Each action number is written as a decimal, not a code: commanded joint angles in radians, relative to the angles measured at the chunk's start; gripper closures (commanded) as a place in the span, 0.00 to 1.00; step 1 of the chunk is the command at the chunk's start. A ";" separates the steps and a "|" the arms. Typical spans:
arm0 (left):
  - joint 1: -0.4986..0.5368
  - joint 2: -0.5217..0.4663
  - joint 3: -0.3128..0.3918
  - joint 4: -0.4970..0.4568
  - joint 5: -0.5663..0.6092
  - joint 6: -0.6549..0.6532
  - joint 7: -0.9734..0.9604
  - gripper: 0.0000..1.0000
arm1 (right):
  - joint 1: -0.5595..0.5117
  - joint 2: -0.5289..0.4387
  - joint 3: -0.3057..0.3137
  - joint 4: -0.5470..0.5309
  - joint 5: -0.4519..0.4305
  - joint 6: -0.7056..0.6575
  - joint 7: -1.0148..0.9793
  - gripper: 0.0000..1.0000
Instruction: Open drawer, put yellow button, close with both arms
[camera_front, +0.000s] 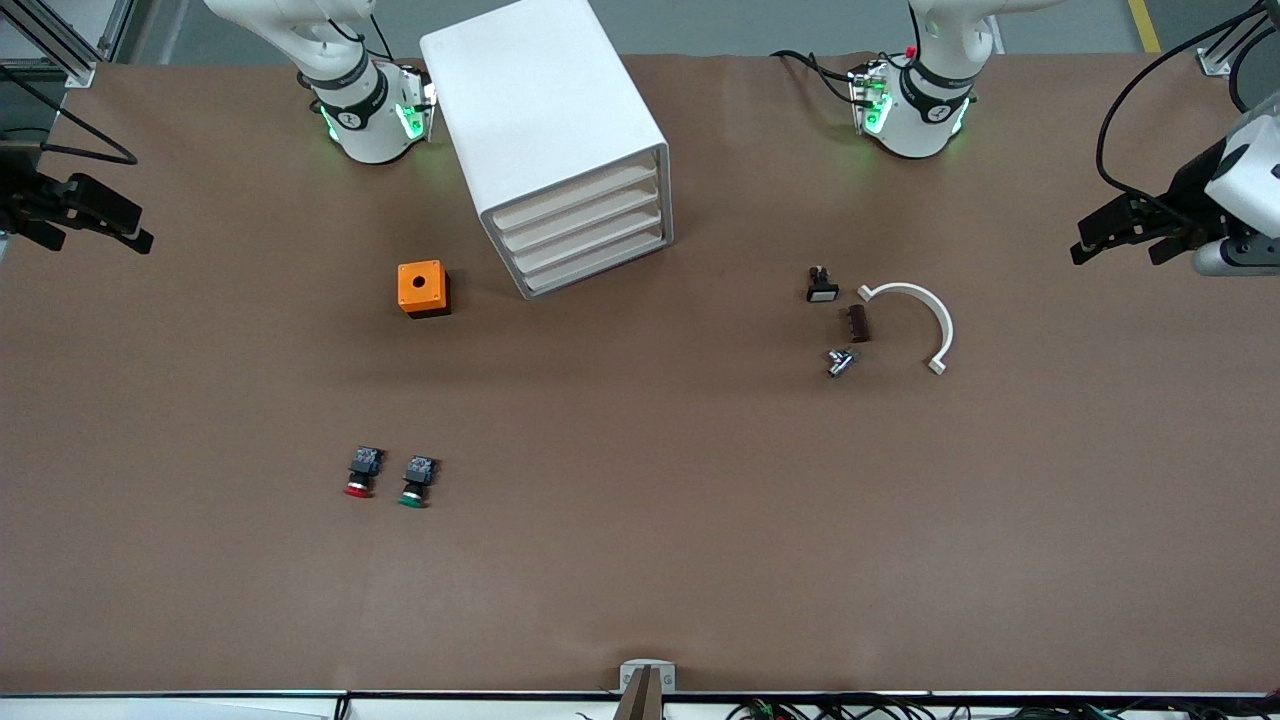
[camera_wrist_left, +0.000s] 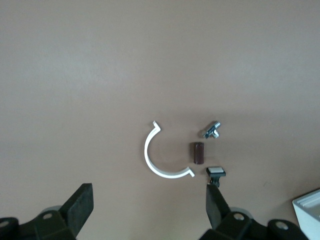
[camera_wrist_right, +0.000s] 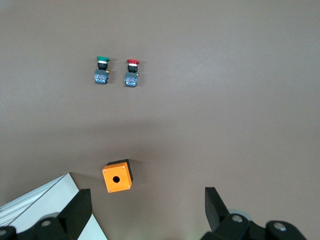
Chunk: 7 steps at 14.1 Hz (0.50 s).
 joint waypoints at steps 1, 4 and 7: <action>-0.011 0.079 -0.005 0.126 0.016 -0.001 -0.022 0.01 | -0.005 -0.046 0.000 -0.053 0.012 0.009 -0.012 0.00; -0.014 0.167 -0.007 0.251 0.041 -0.006 -0.052 0.01 | -0.003 -0.056 0.002 -0.065 0.014 0.015 -0.012 0.00; -0.020 0.221 -0.007 0.342 0.041 -0.013 -0.055 0.01 | -0.003 -0.056 0.002 -0.065 0.014 0.016 -0.012 0.00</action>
